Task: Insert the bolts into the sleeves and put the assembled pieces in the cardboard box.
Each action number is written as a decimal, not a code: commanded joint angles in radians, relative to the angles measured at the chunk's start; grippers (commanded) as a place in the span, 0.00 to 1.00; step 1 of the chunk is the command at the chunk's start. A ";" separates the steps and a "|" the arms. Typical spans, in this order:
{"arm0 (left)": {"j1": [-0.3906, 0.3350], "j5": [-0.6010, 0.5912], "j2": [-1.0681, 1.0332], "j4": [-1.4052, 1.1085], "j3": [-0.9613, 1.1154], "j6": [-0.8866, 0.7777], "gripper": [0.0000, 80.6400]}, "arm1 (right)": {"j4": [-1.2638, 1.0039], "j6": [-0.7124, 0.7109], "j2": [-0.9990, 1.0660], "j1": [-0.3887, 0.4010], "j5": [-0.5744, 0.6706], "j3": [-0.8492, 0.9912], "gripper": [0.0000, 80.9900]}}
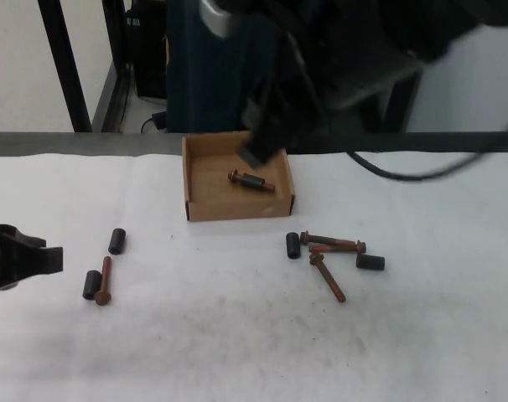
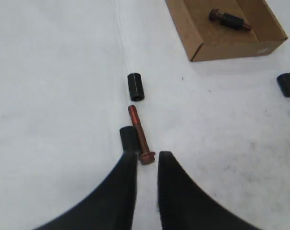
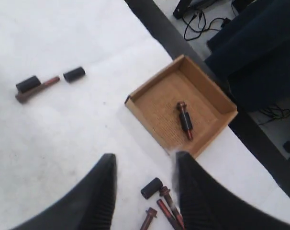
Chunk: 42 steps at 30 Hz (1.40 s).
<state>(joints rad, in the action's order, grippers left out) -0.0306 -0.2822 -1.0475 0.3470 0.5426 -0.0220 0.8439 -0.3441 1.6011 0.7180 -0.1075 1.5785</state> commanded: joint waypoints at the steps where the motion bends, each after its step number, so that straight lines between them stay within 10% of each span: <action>1: -0.003 -0.012 -0.002 0.010 0.010 0.007 0.20 | -0.027 0.010 -0.147 -0.016 -0.021 -0.178 0.48; 17: -0.002 0.036 -0.328 0.090 0.151 0.105 0.37 | -0.201 0.110 -0.453 -0.241 0.101 -0.580 0.48; 42: -0.074 0.140 -0.560 -0.015 0.253 0.117 0.37 | -0.266 0.097 -0.462 -0.246 0.089 -0.668 0.48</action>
<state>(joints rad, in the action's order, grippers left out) -0.0999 -0.1535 -1.5980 0.3344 0.7833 0.0905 0.5909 -0.2445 1.1488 0.4770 -0.0167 0.9081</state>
